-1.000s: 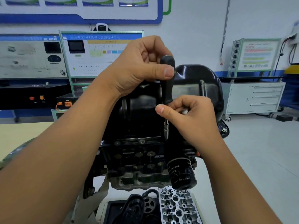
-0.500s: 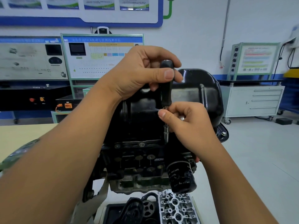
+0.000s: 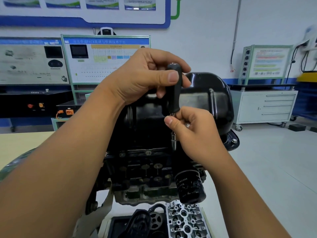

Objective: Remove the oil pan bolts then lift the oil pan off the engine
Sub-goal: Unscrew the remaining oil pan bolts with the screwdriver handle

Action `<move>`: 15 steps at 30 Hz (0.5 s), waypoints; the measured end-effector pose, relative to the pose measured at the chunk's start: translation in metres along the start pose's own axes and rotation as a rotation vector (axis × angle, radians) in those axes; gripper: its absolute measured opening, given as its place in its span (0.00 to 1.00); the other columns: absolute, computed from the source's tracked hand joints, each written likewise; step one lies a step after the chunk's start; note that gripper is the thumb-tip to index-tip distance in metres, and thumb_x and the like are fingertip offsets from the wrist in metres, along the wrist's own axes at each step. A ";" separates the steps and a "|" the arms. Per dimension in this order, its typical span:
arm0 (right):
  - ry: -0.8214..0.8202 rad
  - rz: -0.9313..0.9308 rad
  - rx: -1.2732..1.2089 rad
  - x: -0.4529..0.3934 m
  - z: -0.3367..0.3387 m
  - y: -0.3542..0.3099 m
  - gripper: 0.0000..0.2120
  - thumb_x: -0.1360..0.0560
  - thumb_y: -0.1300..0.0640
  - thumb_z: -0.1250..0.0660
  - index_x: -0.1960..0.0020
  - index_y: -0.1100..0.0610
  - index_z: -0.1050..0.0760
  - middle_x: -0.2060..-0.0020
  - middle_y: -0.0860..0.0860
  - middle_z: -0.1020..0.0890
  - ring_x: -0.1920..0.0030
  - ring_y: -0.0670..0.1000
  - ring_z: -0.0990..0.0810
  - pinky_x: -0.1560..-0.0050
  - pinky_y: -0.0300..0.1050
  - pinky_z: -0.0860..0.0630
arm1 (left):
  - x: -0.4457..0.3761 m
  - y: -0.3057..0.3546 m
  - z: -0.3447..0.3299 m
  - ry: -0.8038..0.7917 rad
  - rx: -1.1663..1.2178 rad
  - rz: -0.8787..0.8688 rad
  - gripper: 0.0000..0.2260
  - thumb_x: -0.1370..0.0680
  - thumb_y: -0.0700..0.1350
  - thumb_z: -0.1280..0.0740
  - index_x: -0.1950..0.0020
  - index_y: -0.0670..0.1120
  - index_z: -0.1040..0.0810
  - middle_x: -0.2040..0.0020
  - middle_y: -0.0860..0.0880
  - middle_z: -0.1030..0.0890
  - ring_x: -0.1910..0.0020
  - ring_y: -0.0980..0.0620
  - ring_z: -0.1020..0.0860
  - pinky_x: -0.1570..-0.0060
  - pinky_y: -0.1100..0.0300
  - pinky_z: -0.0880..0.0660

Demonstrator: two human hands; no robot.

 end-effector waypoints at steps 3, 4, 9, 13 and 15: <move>0.050 0.002 -0.031 0.001 0.000 0.002 0.18 0.24 0.54 0.23 0.69 0.50 0.26 0.77 0.45 0.31 0.74 0.43 0.34 0.70 0.37 0.33 | 0.001 -0.002 0.002 0.134 -0.087 -0.001 0.11 0.31 0.48 0.20 0.52 0.47 0.17 0.58 0.36 0.16 0.67 0.46 0.21 0.75 0.66 0.28; 0.106 0.000 -0.041 0.001 0.001 0.002 0.16 0.27 0.53 0.21 0.68 0.49 0.24 0.77 0.46 0.29 0.74 0.44 0.31 0.68 0.38 0.30 | 0.001 -0.002 0.003 0.186 -0.131 -0.008 0.11 0.31 0.47 0.20 0.54 0.46 0.18 0.61 0.32 0.20 0.70 0.46 0.24 0.77 0.65 0.30; 0.197 -0.006 -0.018 0.001 -0.003 0.003 0.14 0.29 0.54 0.19 0.67 0.53 0.23 0.75 0.49 0.23 0.74 0.43 0.28 0.69 0.37 0.28 | -0.002 -0.001 -0.003 0.300 -0.246 -0.044 0.21 0.34 0.57 0.19 0.60 0.46 0.26 0.69 0.46 0.28 0.74 0.54 0.32 0.78 0.64 0.33; 0.106 -0.024 -0.010 -0.003 0.000 0.002 0.18 0.24 0.58 0.24 0.68 0.53 0.28 0.78 0.43 0.31 0.74 0.43 0.33 0.70 0.33 0.34 | -0.004 -0.001 -0.012 0.129 -0.275 0.008 0.16 0.26 0.58 0.25 0.51 0.47 0.19 0.60 0.47 0.16 0.66 0.49 0.24 0.74 0.65 0.30; 0.034 -0.021 -0.013 -0.003 0.003 0.002 0.18 0.21 0.58 0.27 0.67 0.55 0.28 0.77 0.50 0.30 0.73 0.43 0.34 0.71 0.35 0.35 | -0.003 0.000 -0.009 0.060 -0.160 0.031 0.09 0.22 0.46 0.29 0.45 0.44 0.19 0.52 0.45 0.13 0.67 0.52 0.23 0.72 0.65 0.28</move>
Point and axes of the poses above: each hand's wrist, its own x-axis away from the middle knuckle, its own z-axis out of the back of the hand, y = z × x, the point moved 4 cm from there along -x, towards the middle knuckle
